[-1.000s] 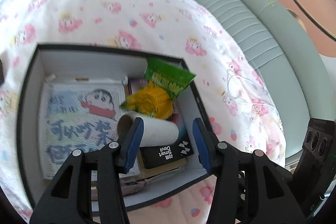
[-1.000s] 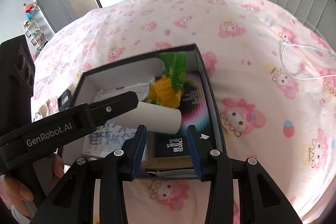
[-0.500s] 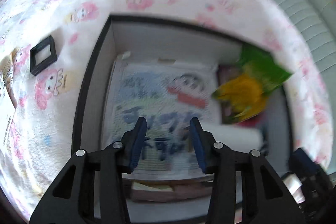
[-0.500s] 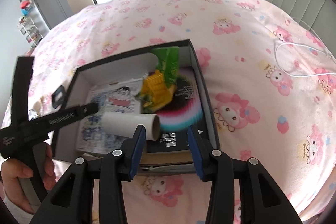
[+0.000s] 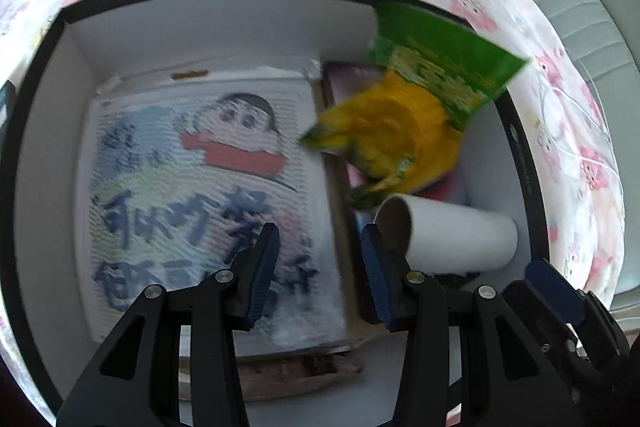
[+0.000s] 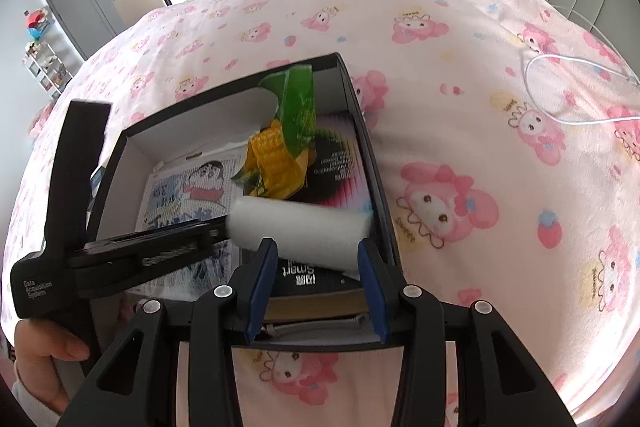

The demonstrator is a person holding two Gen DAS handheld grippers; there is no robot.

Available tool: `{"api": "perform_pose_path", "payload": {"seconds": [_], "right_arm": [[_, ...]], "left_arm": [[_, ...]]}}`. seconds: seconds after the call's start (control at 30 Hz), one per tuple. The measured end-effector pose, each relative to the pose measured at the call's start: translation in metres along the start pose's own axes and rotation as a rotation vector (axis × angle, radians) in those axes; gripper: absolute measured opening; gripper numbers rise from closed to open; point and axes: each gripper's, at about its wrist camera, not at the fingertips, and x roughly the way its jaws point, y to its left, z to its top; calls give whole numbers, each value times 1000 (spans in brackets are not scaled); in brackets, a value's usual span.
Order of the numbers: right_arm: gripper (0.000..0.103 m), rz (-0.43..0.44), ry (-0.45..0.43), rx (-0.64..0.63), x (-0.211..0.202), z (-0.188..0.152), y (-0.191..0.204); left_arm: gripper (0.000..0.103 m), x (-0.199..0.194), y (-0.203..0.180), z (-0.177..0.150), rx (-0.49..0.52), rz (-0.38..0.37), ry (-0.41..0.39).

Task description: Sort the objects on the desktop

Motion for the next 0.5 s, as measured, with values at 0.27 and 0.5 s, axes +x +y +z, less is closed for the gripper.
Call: {"api": "perform_pose_path", "payload": {"seconds": [0.27,0.5], "right_arm": [[38,9,11,-13,4,-3,4],[38,9,-5,-10,-5,-4,13]], "left_arm": [[43,-25,16,-12,-50,-59,-35],[43,-65,3,-14,9,-88,-132]]}}
